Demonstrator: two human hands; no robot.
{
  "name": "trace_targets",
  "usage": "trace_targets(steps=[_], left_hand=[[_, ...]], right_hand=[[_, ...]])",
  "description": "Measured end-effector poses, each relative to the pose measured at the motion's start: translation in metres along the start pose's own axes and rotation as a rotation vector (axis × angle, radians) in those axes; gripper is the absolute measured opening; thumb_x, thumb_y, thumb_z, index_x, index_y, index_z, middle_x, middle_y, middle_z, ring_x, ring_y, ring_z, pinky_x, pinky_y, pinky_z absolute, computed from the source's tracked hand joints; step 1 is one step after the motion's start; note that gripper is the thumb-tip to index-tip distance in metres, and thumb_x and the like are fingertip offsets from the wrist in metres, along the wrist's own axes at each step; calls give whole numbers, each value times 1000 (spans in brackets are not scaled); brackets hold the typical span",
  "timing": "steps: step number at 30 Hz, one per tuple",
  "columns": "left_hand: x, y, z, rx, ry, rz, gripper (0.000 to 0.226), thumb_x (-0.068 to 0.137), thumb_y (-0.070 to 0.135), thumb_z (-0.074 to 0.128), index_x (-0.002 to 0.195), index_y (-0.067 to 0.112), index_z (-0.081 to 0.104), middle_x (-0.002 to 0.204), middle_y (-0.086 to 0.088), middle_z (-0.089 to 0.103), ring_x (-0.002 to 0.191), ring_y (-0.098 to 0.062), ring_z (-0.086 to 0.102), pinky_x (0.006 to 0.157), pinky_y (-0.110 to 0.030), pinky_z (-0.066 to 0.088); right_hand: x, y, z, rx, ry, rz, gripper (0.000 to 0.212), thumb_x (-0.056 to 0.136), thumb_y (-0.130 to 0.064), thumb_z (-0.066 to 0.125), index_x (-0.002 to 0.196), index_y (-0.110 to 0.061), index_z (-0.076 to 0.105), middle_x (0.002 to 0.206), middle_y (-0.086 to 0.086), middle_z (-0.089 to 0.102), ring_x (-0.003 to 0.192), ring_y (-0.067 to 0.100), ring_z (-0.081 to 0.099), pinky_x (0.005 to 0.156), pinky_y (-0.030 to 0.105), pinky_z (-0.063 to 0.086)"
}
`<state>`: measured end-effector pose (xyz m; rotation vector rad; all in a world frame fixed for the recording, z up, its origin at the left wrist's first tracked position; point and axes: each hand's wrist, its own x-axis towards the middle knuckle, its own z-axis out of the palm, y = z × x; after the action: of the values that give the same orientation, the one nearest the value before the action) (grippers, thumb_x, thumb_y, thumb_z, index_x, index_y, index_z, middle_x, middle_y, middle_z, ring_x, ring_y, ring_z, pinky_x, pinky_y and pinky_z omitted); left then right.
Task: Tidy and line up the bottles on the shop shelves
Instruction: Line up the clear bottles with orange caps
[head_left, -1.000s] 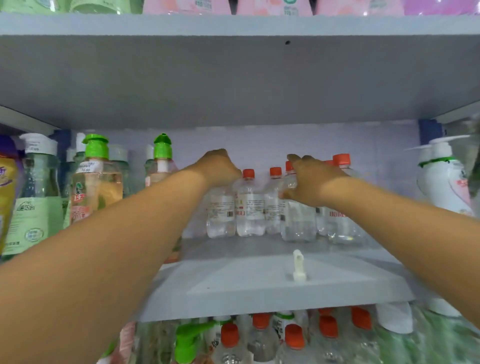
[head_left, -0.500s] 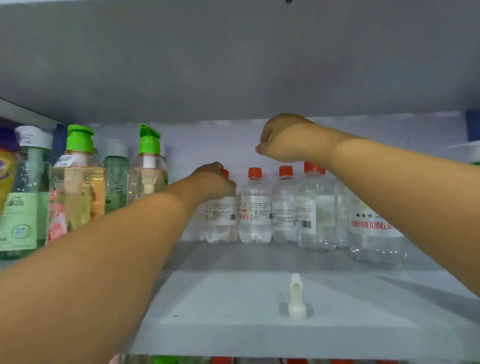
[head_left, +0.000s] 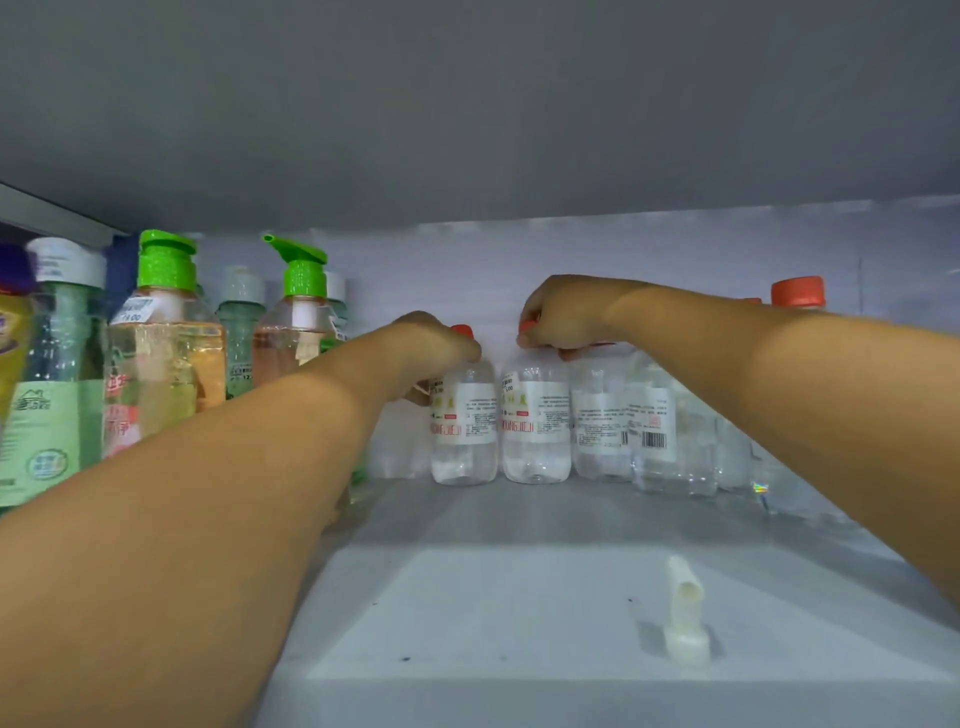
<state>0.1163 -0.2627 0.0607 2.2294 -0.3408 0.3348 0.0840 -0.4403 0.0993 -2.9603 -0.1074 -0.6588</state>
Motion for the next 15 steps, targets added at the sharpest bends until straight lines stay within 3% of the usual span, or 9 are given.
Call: trace_targets(steps=[3,10,12,15], left_hand=[[-1,-1,3,73,-1,27,38,92,42,70,112,9,63,103,-12,73,91,-27,72,82,-45,64],[-7,2,10,115,30,47,44,91,42,72,115,8,58,105,-15,71,94,-32,72,80,-49,64],[-10,2,10,110,40,37,49,91,44,72,120,8,55,109,-15,69,96,-33,71,81,-50,63],[-13,2,13,109,68,26,55,91,45,72,128,10,50,116,-15,66,100,-34,69,83,-51,63]], right_hand=[[0,-1,1,15,-12,-9,20,100,-32,60,115,-22,70,91,4,73,76,20,69,68,28,53],[3,-2,8,-23,20,-35,26,103,-22,55,126,-23,66,82,-7,64,74,15,65,66,27,52],[2,-1,9,-46,47,-39,29,102,-17,53,129,-24,64,89,-9,63,78,13,62,66,26,50],[-5,-3,11,-94,42,-51,38,100,-10,51,133,-24,63,119,-6,62,98,17,60,82,28,52]])
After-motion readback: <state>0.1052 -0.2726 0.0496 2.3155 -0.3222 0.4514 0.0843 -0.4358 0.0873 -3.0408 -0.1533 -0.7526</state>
